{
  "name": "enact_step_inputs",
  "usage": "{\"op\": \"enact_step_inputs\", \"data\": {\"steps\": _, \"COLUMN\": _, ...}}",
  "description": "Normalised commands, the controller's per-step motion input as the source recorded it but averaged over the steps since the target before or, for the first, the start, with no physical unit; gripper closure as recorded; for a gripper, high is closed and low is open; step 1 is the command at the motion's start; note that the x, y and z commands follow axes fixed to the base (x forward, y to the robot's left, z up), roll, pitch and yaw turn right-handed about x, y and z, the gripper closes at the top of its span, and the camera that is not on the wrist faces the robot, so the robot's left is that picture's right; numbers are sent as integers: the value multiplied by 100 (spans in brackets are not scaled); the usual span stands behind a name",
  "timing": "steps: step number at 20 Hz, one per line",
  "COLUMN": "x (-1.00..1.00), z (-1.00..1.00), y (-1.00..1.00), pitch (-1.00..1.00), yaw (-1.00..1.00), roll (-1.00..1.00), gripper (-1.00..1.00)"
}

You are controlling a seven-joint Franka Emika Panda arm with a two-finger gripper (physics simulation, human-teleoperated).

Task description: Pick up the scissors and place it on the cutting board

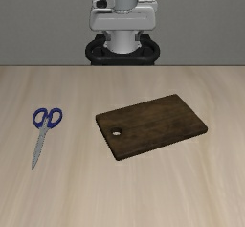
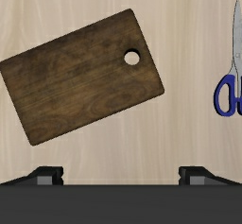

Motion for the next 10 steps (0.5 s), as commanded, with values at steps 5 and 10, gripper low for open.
{"op": "enact_step_inputs", "data": {"steps": 5, "x": 0, "z": 0, "y": -100, "pitch": 0, "yaw": 0, "roll": 0, "gripper": -100}}
{"op": "enact_step_inputs", "data": {"steps": 10, "x": 0, "z": 0, "y": -100, "pitch": 0, "yaw": 0, "roll": 0, "gripper": -100}}
